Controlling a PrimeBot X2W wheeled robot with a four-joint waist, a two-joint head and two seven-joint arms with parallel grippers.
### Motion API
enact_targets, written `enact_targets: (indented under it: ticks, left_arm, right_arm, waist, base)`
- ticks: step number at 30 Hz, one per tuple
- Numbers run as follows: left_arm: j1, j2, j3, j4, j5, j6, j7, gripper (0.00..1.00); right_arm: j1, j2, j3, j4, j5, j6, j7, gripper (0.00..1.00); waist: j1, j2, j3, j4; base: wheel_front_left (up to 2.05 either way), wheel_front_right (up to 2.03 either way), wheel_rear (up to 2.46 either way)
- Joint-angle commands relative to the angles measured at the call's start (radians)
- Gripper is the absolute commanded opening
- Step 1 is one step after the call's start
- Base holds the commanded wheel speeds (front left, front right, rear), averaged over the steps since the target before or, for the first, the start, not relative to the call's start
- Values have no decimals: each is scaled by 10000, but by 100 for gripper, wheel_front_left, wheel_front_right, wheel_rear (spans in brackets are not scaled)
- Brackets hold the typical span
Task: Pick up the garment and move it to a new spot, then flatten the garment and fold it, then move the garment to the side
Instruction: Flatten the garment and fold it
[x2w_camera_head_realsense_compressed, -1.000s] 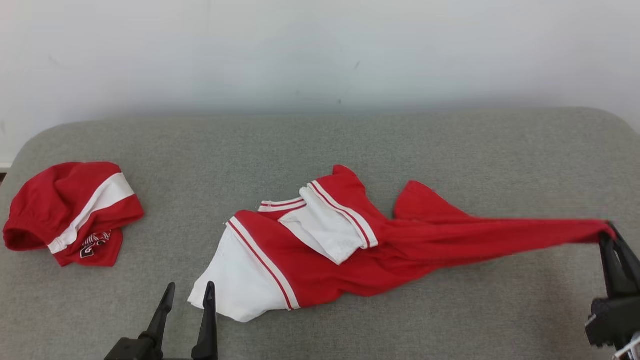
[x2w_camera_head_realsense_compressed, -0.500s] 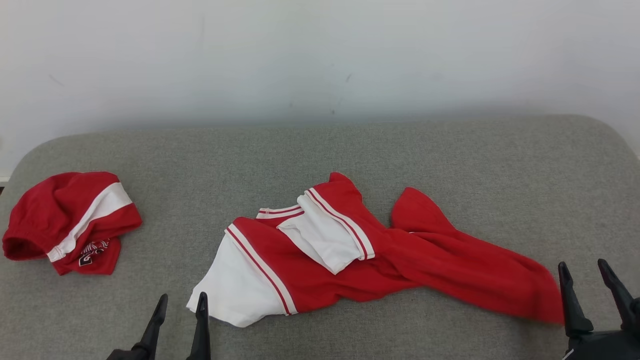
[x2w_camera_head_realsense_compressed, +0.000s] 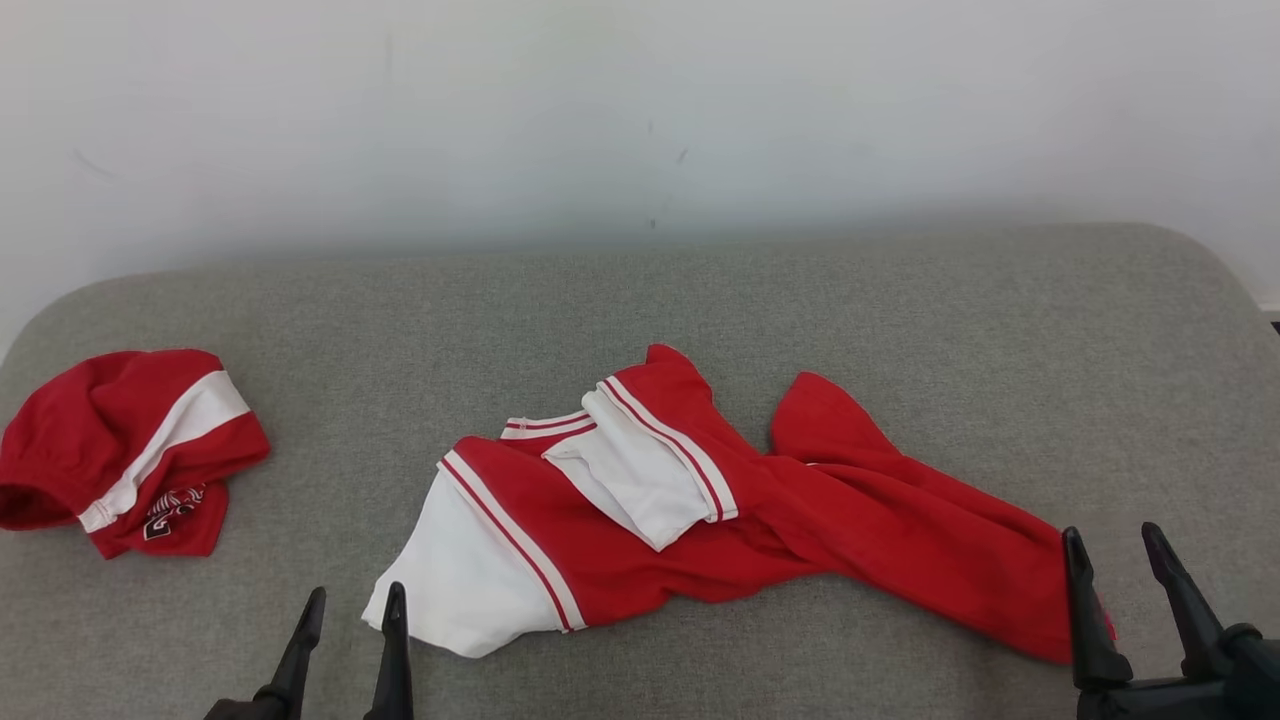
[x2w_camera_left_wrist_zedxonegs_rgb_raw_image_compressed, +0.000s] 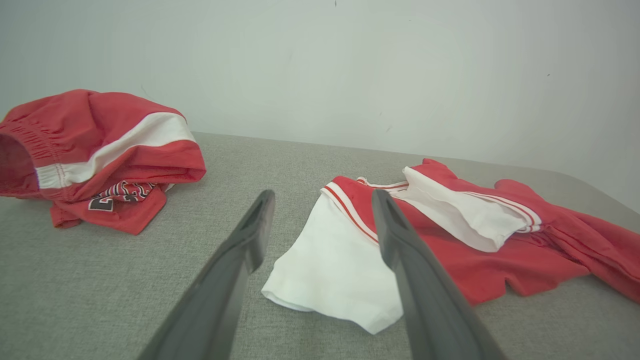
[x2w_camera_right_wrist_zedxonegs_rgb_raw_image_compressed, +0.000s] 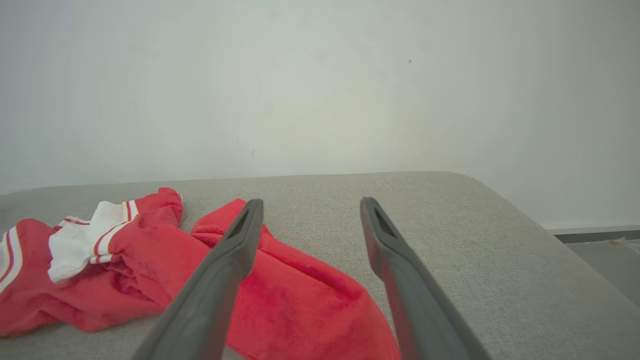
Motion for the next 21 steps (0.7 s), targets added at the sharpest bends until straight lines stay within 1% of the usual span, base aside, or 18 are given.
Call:
enact_targets:
  ticks: [1,6,9,11,12,14,16,19,21]
  left_arm:
    - [97,0,46,-45,103,10,-33,100]
    - [-96,0,69,34,192,10,-33,100]
    - [-519,172,-105,145,282,10,-33,100]
    - [-968,398,-290,264,269,10,-33,100]
    - [-968,398,-290,264,269,10,-33,100]
    - [-1542,620,-578,414,239,10,-33,100]
    - [-2310,996,-909,613,176,12,-33,100]
    - [-3578,1619,-1642,1175,-259,12,17,100]
    - [-4471,2045,-2208,1450,-739,10,334,100]
  right_arm:
    - [183,173,-13,-165,-92,-23,-4,100]
    - [131,391,99,-261,-155,-23,-4,100]
    - [-62,409,204,-262,-136,-23,-4,100]
    - [-216,375,313,-234,-93,-23,-4,100]
    - [-216,375,313,-234,-93,-23,-4,100]
    - [-370,349,393,-198,-27,-23,-4,100]
    - [-551,364,454,-169,27,-23,-4,100]
    - [-820,439,576,-88,64,-23,-4,100]
    - [-950,493,607,-24,111,-23,-4,100]
  waist:
    - [0,0,46,-2]
    - [0,0,182,-17]
    - [0,0,365,-100]
    - [0,0,528,-221]
    - [0,0,528,-221]
    - [0,0,722,-378]
    - [0,0,899,-557]
    - [0,0,1178,-907]
    - [0,0,1375,-1164]
  base:
    - [0,0,0]
    - [0,0,0]
    - [0,0,0]
    - [0,0,0]
    - [0,0,0]
    - [0,0,0]
    - [0,0,0]
    - [0,0,0]
    - [0,0,0]
